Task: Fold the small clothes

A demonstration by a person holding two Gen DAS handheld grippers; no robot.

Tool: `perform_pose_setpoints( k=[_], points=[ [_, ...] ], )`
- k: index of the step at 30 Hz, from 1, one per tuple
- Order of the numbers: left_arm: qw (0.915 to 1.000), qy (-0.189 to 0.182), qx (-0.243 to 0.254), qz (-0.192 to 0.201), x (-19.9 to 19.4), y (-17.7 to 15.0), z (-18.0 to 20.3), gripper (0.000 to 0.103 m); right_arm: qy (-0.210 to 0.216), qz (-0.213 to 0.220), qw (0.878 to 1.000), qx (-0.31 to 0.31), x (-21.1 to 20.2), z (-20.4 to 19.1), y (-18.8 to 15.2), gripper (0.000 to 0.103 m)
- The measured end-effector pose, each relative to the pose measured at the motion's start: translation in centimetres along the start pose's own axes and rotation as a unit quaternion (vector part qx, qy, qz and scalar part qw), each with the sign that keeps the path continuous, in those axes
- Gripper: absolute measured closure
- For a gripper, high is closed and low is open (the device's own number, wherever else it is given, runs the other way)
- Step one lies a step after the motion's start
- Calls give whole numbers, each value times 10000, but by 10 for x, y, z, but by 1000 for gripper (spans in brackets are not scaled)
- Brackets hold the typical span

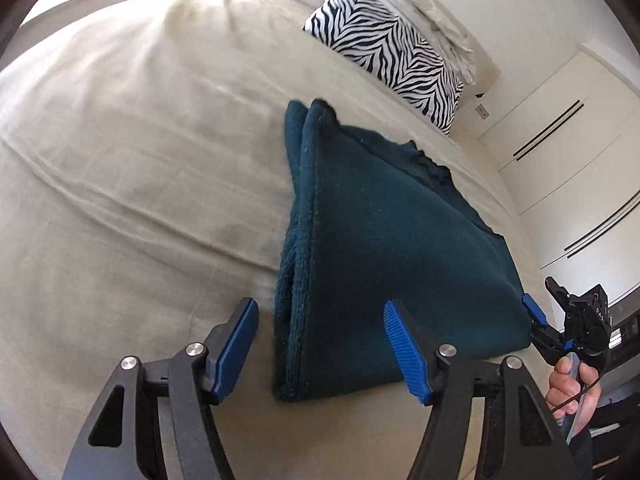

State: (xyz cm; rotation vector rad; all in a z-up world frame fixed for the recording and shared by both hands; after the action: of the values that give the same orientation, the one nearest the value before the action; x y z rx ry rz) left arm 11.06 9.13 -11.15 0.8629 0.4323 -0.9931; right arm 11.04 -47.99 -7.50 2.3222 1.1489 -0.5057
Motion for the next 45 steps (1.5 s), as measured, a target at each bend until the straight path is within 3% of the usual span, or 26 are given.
perform_pose_setpoints(
  k=[7, 16, 23, 26, 28, 30, 39, 45],
  points=[
    [9971, -506, -514, -223, 12, 7, -11, 43, 79, -689, 9968, -407, 71, -43, -10, 53],
    [9725, -1534, -1608, -700, 36, 30, -39, 44, 331, -1108, 9929, -275, 106, -62, -7, 53],
    [9710, -1587, -1561, -869, 40, 31, -26, 48, 299, -1347, 9904, -54, 140, -58, -6, 53],
    [9683, -1589, -1696, -915, 45, 31, -31, 65, 254, -1485, 9885, -149, 151, -61, -8, 53],
    [9638, -1636, -1878, -956, 49, 30, -38, 87, 193, -1553, 9875, -181, 158, -62, -7, 53],
    [9594, -1735, -2001, -966, 51, 30, -44, 88, 123, -1603, 9868, -198, 164, -60, -6, 55],
    [9597, -1828, -1986, -779, 39, 34, -35, 91, 360, -1693, 9848, -126, 166, -46, 0, 58],
    [9704, -1848, -1395, -691, 28, 54, 20, 91, 695, -1615, 9842, 189, 146, -41, 16, 54]
  ],
)
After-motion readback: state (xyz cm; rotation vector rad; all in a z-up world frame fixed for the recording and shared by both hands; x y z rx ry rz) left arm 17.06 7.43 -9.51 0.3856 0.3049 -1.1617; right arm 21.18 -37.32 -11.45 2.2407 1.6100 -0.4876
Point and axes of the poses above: each gripper's, at about its wrist camera, not at the fingertips, and x roughly the way its jaws point, z to its right, y to its top, the point moved 1 cm from there along x, roughly the way its jaws point, and after that the axes turned 5 degrees about -y, right-handed, at the moved point
